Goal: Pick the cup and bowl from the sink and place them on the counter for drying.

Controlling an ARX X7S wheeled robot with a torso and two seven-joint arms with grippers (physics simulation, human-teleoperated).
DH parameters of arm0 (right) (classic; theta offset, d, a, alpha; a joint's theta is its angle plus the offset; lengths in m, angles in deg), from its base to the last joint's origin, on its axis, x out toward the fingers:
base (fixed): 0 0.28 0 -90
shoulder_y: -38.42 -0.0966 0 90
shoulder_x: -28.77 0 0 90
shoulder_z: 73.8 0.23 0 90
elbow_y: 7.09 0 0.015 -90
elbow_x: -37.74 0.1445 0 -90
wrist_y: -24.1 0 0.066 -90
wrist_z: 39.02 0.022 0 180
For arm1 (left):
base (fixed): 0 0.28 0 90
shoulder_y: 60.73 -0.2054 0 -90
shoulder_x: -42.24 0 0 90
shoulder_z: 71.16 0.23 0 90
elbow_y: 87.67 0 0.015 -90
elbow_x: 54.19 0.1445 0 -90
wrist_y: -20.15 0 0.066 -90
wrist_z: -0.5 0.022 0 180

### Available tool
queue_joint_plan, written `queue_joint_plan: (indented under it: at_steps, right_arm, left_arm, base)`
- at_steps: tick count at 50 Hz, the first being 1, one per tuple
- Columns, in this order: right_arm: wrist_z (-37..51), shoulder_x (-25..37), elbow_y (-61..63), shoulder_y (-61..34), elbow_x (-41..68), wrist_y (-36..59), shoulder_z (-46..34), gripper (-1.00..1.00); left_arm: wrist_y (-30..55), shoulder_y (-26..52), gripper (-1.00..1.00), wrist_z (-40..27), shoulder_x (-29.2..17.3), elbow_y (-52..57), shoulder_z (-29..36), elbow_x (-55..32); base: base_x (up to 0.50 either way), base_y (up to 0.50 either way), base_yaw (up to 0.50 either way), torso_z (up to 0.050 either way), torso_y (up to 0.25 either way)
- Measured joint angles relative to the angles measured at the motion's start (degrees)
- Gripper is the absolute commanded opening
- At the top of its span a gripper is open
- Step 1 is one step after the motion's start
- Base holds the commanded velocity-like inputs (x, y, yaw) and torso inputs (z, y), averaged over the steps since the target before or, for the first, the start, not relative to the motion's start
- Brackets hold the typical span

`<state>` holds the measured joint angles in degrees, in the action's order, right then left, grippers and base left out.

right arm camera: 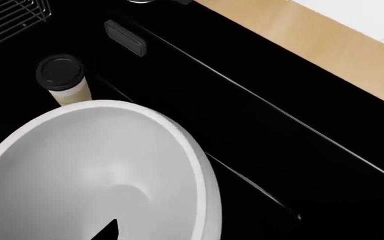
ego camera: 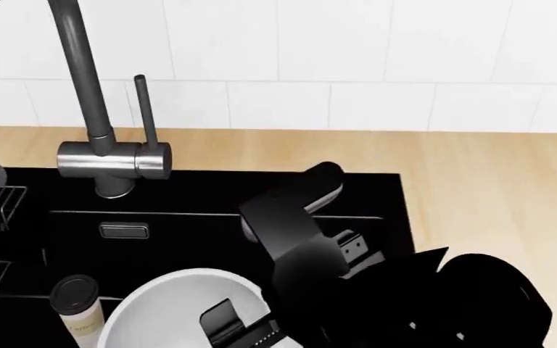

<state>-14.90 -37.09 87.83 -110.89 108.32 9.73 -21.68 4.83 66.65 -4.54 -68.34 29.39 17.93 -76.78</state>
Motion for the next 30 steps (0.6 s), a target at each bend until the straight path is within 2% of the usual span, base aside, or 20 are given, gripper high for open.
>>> queue_joint_plan:
  at_steps: [15,30]
  right_arm:
    - [-5.8,-1.2,-5.8,1.2,-6.0,-5.1,-5.1,1.0]
    - [-10.2,-2.4,-11.5,1.5,-9.7,-8.8,-8.4,1.0]
  left_arm:
    - [-1.2,-0.4,1.0,-1.4,1.5,-1.1,1.3,0.5]
    - [-1.1,-3.0,1.0,1.3,-2.3,0.4,-3.1,-1.5]
  base:
    - [0.0,0.0,0.0,0.0,0.0]
    - [0.0,0.0,0.0,0.0,0.0]
